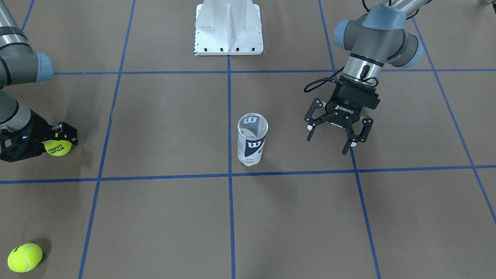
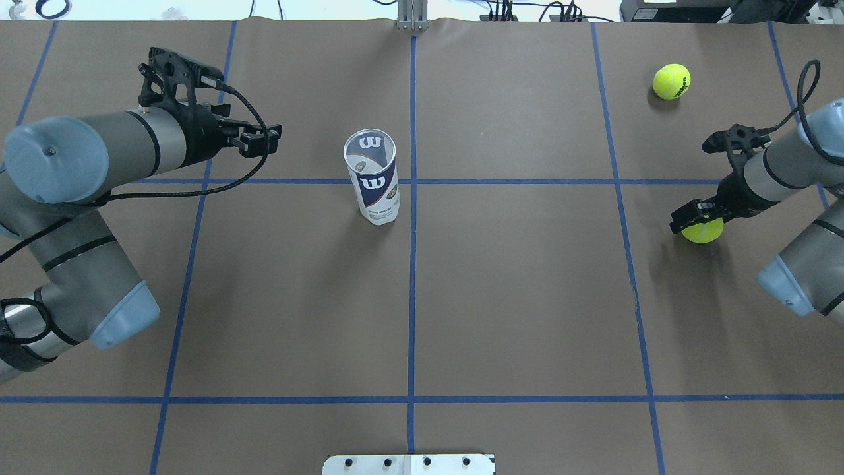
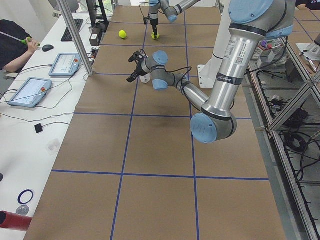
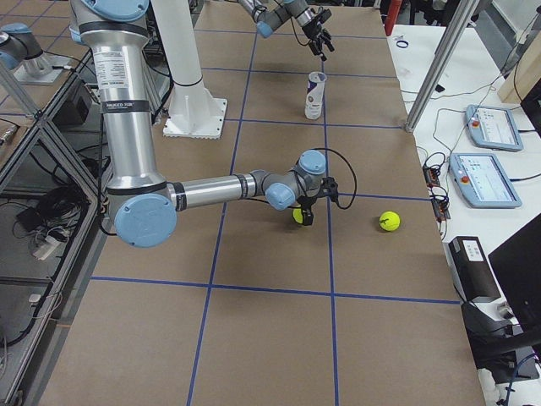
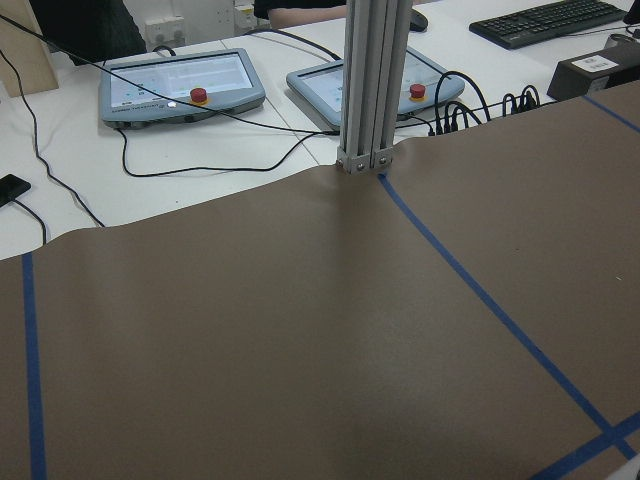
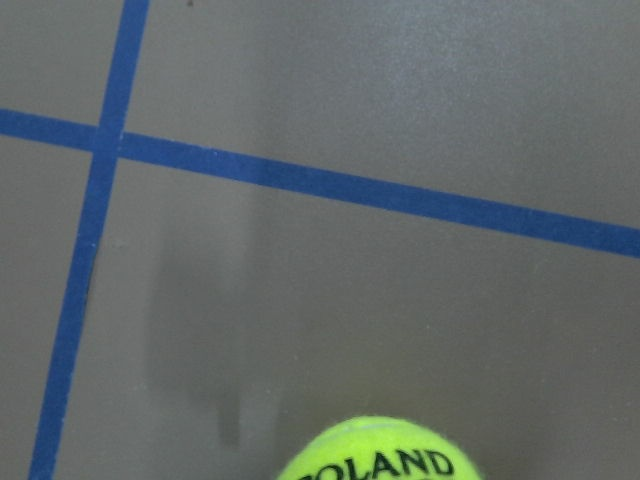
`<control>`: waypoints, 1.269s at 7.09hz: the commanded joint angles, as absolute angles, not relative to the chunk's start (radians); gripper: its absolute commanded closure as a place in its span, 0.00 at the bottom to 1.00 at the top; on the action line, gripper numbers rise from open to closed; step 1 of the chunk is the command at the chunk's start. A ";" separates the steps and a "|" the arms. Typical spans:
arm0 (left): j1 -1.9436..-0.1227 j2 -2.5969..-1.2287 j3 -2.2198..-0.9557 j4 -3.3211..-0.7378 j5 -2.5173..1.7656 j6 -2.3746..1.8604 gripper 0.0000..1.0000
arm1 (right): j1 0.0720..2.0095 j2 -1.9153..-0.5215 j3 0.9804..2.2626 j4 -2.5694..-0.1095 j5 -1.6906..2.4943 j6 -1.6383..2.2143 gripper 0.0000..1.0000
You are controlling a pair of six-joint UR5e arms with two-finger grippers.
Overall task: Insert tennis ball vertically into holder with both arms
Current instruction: 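Lower the right gripper onto the nearer yellow tennis ball and grasp it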
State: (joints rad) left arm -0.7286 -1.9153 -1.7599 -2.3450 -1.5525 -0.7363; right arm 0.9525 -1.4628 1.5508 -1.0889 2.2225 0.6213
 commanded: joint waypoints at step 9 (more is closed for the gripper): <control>-0.531 -1.886 -1.620 -2.704 -1.325 -0.660 0.01 | 1.060 -1.368 1.655 -1.089 2.345 0.665 1.00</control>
State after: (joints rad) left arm -0.5671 -1.9155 -1.6245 -2.6160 -1.3531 -0.7059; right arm 1.0561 -1.3856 1.6394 -1.0884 2.3445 0.6384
